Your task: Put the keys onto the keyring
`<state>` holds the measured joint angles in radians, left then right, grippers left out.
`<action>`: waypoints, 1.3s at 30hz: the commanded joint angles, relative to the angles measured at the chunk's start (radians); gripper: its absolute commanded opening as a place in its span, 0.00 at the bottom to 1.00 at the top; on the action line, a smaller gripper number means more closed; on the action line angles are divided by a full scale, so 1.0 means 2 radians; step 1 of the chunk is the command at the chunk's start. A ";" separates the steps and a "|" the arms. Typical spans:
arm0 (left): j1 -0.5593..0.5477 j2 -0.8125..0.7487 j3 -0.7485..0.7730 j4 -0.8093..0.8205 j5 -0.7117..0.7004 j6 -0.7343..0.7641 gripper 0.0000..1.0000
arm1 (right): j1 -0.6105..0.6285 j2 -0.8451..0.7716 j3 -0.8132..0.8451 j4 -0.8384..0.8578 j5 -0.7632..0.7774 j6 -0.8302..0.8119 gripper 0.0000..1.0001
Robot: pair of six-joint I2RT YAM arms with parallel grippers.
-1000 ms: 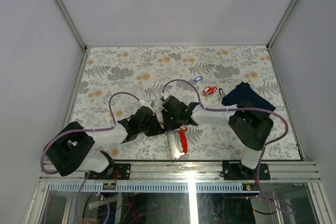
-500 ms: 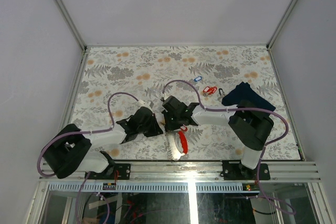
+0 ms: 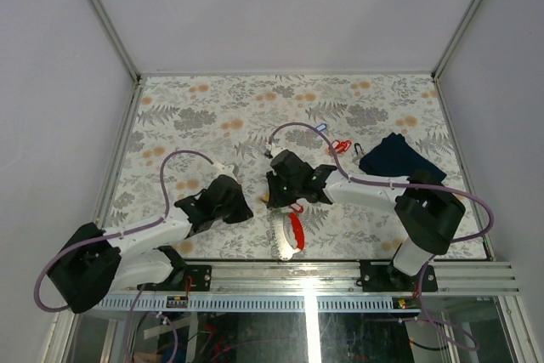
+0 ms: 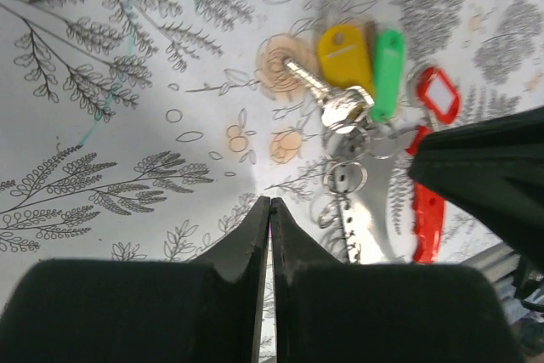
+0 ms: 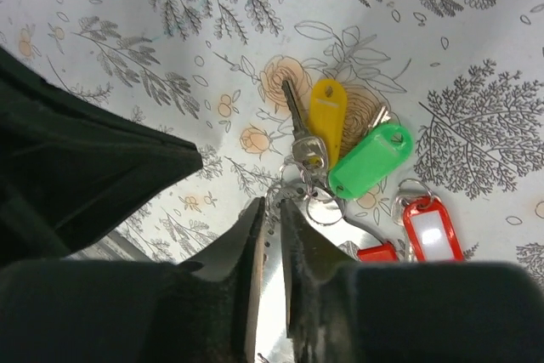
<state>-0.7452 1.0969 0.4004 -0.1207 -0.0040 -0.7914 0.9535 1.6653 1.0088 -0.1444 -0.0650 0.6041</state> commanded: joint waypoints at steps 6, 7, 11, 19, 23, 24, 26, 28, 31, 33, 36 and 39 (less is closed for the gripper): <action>0.001 0.077 -0.007 0.063 0.034 0.004 0.00 | -0.003 -0.035 -0.039 0.012 -0.011 0.040 0.29; 0.001 0.086 -0.005 0.067 0.035 0.005 0.00 | -0.003 -0.035 -0.044 0.017 -0.015 0.047 0.30; -0.002 0.111 0.003 0.082 0.042 0.007 0.00 | -0.004 -0.030 -0.057 0.034 -0.029 0.068 0.30; -0.027 0.159 0.016 0.103 0.041 0.001 0.00 | -0.004 -0.013 -0.059 0.046 -0.032 0.077 0.32; -0.040 0.171 0.013 0.112 0.039 -0.009 0.00 | -0.003 -0.004 -0.058 0.048 -0.030 0.081 0.33; -0.042 0.172 0.012 0.113 0.038 -0.011 0.00 | -0.003 -0.004 -0.058 0.048 -0.028 0.082 0.33; -0.044 0.173 0.009 0.114 0.037 -0.014 0.00 | -0.003 -0.004 -0.058 0.047 -0.023 0.084 0.33; -0.044 0.172 0.006 0.115 0.035 -0.015 0.00 | -0.003 -0.004 -0.060 0.047 -0.021 0.085 0.33; -0.044 0.170 0.004 0.114 0.031 -0.014 0.00 | -0.003 -0.004 -0.063 0.046 -0.019 0.086 0.33; -0.044 0.171 0.004 0.113 0.031 -0.013 0.00 | -0.003 -0.006 -0.066 0.047 -0.016 0.086 0.33; -0.044 0.172 0.005 0.113 0.030 -0.013 0.00 | -0.003 -0.015 -0.071 0.044 -0.009 0.087 0.33; -0.044 0.171 0.004 0.112 0.029 -0.013 0.00 | -0.004 -0.028 -0.078 0.042 0.004 0.092 0.33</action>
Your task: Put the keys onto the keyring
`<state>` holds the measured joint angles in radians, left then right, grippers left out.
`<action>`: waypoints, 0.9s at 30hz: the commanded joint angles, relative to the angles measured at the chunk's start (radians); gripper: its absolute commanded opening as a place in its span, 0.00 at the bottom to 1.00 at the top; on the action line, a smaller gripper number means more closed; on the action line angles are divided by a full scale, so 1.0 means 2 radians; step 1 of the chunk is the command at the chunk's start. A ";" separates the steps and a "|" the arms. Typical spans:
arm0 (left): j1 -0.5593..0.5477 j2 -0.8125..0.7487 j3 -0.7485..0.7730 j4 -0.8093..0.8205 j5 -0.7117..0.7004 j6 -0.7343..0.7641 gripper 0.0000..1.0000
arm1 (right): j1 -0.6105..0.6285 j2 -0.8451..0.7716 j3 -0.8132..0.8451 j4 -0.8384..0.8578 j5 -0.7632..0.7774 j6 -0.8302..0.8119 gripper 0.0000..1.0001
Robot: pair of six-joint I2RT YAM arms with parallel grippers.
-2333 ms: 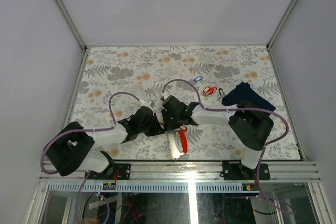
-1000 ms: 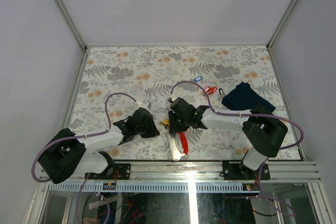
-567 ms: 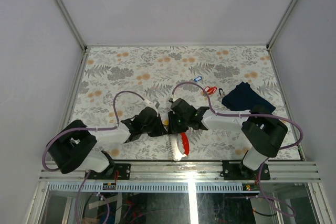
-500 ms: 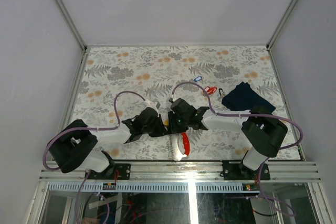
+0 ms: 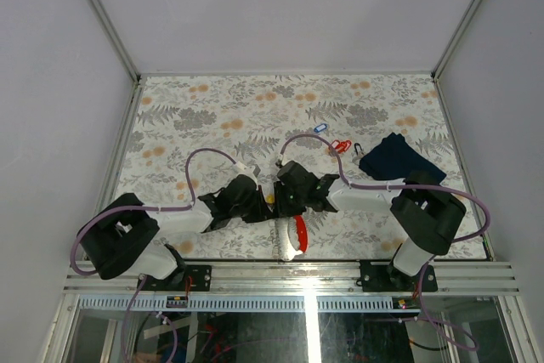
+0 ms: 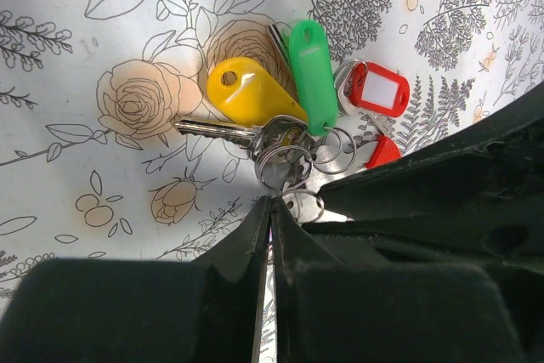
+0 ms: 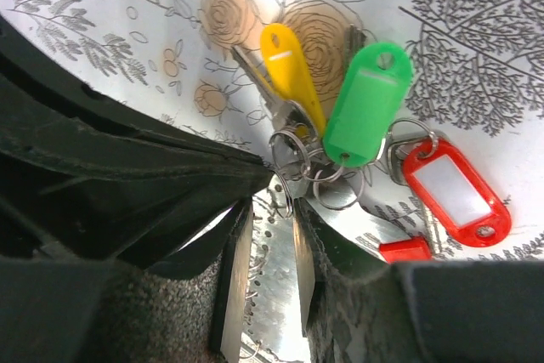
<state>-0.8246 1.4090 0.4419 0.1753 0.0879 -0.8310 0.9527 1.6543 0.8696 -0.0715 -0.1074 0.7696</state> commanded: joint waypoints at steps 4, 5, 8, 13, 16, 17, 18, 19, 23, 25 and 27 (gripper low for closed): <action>-0.004 0.014 -0.018 -0.038 -0.019 0.007 0.00 | -0.003 -0.044 -0.023 0.011 0.041 0.018 0.33; -0.004 0.014 -0.017 -0.039 -0.019 0.007 0.00 | -0.003 -0.048 -0.027 0.014 0.042 0.021 0.34; -0.004 0.014 -0.017 -0.040 -0.020 0.007 0.00 | -0.003 -0.048 -0.033 0.021 0.038 0.025 0.35; -0.004 0.016 -0.015 -0.041 -0.019 0.008 0.00 | -0.003 -0.032 -0.039 0.048 0.018 0.035 0.35; -0.004 0.016 -0.014 -0.042 -0.020 0.009 0.00 | -0.003 -0.025 -0.040 0.060 0.011 0.039 0.34; -0.004 0.015 -0.015 -0.042 -0.020 0.009 0.00 | -0.003 -0.023 -0.039 0.062 0.009 0.040 0.34; -0.004 0.015 -0.015 -0.042 -0.021 0.009 0.00 | -0.003 -0.021 -0.038 0.064 0.008 0.041 0.33; -0.004 0.015 -0.014 -0.043 -0.020 0.010 0.00 | -0.003 -0.018 -0.038 0.065 0.007 0.041 0.33; -0.004 0.013 -0.015 -0.044 -0.021 0.009 0.00 | -0.003 -0.011 -0.033 0.064 0.005 0.041 0.30; -0.004 0.013 -0.015 -0.044 -0.021 0.009 0.00 | -0.003 -0.008 -0.032 0.061 0.005 0.042 0.30; -0.004 0.013 -0.015 -0.044 -0.021 0.009 0.00 | -0.003 -0.007 -0.030 0.055 0.009 0.042 0.30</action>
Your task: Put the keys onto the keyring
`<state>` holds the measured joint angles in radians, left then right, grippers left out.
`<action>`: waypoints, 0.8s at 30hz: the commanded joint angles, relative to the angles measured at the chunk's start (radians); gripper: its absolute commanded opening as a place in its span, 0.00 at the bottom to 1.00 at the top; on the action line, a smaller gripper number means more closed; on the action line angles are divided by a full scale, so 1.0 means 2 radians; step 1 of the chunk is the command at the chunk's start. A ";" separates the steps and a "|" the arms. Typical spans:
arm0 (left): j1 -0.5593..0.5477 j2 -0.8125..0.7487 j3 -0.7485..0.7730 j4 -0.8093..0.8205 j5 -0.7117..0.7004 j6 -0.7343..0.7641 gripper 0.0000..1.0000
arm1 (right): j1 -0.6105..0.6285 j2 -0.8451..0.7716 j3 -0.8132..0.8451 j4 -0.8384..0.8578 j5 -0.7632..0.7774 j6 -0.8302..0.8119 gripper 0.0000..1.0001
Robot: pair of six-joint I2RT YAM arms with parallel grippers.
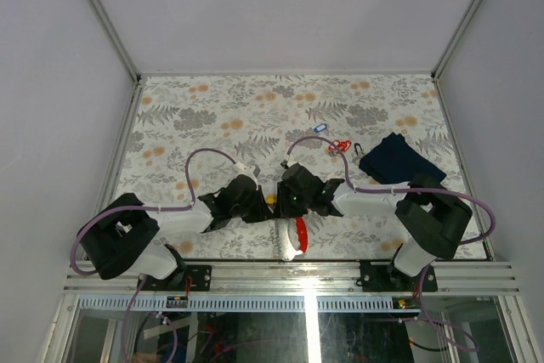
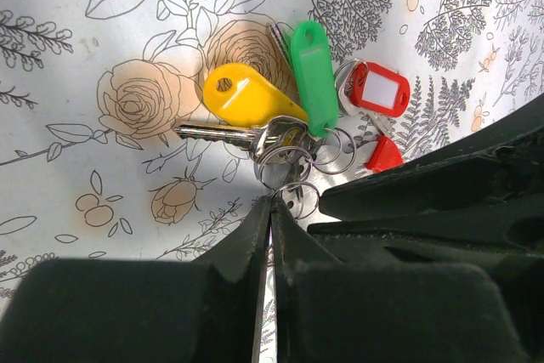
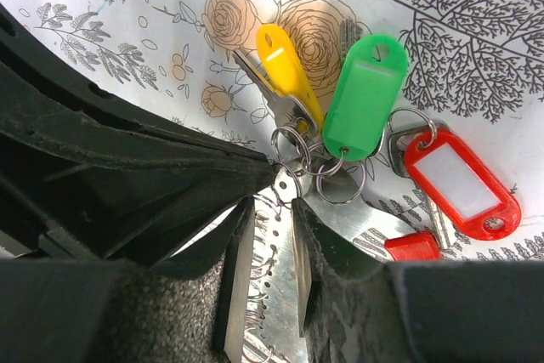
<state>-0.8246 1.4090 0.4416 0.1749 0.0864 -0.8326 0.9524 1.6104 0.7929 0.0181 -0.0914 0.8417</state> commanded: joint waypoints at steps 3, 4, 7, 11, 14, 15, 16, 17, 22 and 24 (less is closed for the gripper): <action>-0.005 0.013 -0.015 -0.044 -0.021 0.010 0.00 | -0.003 0.009 0.005 0.010 0.005 0.006 0.30; -0.004 0.013 -0.015 -0.044 -0.021 0.010 0.00 | -0.003 0.005 0.002 0.013 0.005 0.005 0.30; -0.004 0.013 -0.015 -0.045 -0.022 0.011 0.00 | -0.003 -0.011 -0.007 0.021 0.009 0.006 0.30; -0.004 0.014 -0.014 -0.045 -0.022 0.011 0.00 | -0.003 -0.027 -0.011 0.009 0.028 0.007 0.31; -0.005 0.014 -0.014 -0.045 -0.022 0.011 0.00 | -0.002 -0.037 -0.017 0.006 0.039 0.009 0.32; -0.005 0.014 -0.014 -0.045 -0.022 0.011 0.00 | -0.003 -0.039 -0.018 0.005 0.042 0.010 0.32; -0.004 0.014 -0.014 -0.046 -0.022 0.011 0.00 | -0.003 -0.040 -0.019 0.004 0.043 0.010 0.32; -0.004 0.015 -0.014 -0.045 -0.022 0.011 0.00 | -0.003 -0.040 -0.020 0.005 0.044 0.011 0.32; -0.004 0.016 -0.012 -0.046 -0.021 0.010 0.00 | -0.003 -0.041 -0.022 0.009 0.045 0.013 0.32; -0.004 0.017 -0.011 -0.047 -0.020 0.011 0.00 | -0.003 -0.037 -0.021 0.010 0.044 0.014 0.32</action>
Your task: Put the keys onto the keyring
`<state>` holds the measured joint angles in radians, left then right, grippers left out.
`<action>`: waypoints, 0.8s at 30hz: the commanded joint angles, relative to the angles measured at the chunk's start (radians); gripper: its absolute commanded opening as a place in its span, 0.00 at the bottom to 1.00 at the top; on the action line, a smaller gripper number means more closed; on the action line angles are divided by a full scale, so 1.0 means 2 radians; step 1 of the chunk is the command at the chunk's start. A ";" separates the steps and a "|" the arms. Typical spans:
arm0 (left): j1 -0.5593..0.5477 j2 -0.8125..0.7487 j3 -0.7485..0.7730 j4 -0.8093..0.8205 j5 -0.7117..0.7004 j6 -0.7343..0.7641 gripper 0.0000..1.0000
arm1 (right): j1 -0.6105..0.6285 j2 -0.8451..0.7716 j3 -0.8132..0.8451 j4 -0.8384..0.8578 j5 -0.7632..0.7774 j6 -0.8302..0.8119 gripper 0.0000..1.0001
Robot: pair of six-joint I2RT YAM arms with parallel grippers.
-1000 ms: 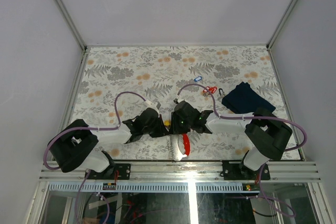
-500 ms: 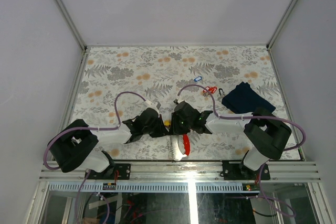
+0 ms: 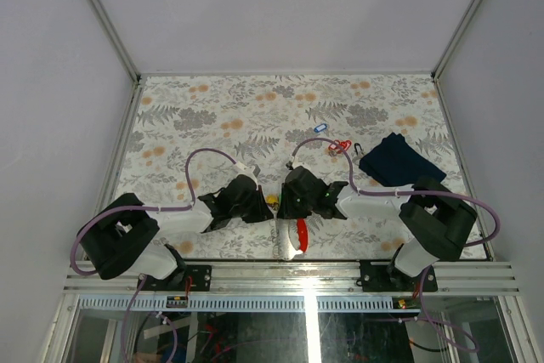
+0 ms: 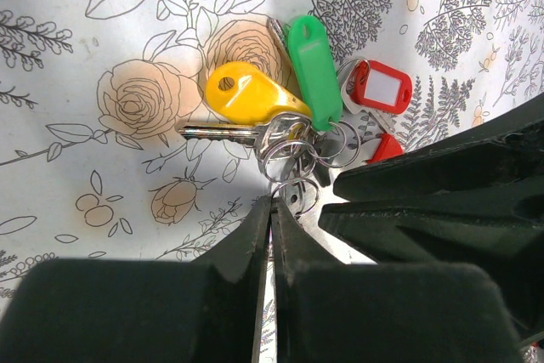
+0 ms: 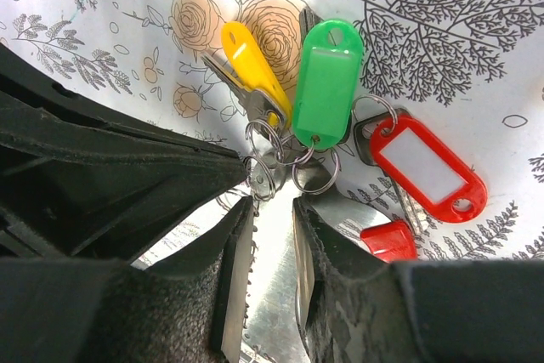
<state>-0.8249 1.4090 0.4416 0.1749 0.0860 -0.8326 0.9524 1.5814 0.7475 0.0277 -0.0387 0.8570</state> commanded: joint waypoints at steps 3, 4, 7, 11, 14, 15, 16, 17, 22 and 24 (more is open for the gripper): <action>-0.004 0.016 -0.010 -0.048 -0.020 0.012 0.00 | -0.003 -0.012 0.003 0.016 0.010 0.008 0.32; -0.004 0.015 -0.010 -0.049 -0.021 0.012 0.00 | -0.003 -0.008 0.004 0.019 0.007 0.009 0.32; -0.004 0.017 -0.008 -0.050 -0.020 0.013 0.00 | -0.003 0.002 0.007 0.027 -0.001 0.009 0.32; -0.004 0.019 -0.006 -0.051 -0.019 0.014 0.00 | -0.003 0.012 0.010 0.031 -0.009 0.011 0.31; -0.004 0.018 -0.006 -0.051 -0.020 0.014 0.00 | -0.003 0.015 0.010 0.034 -0.013 0.012 0.30; -0.005 0.018 -0.006 -0.051 -0.020 0.014 0.00 | -0.003 0.016 0.010 0.034 -0.014 0.012 0.30; -0.005 0.018 -0.007 -0.051 -0.020 0.014 0.00 | -0.002 0.017 0.010 0.034 -0.014 0.012 0.30; -0.005 0.018 -0.007 -0.050 -0.020 0.014 0.00 | -0.003 0.017 0.010 0.034 -0.014 0.013 0.30; -0.005 0.016 -0.009 -0.050 -0.021 0.013 0.00 | -0.003 0.021 0.011 0.029 -0.011 0.014 0.30; -0.005 0.015 -0.010 -0.050 -0.021 0.013 0.00 | -0.003 0.020 0.012 0.020 -0.001 0.017 0.30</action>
<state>-0.8249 1.4094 0.4423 0.1745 0.0860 -0.8322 0.9524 1.5990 0.7475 0.0605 -0.0662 0.8734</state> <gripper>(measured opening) 0.001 0.306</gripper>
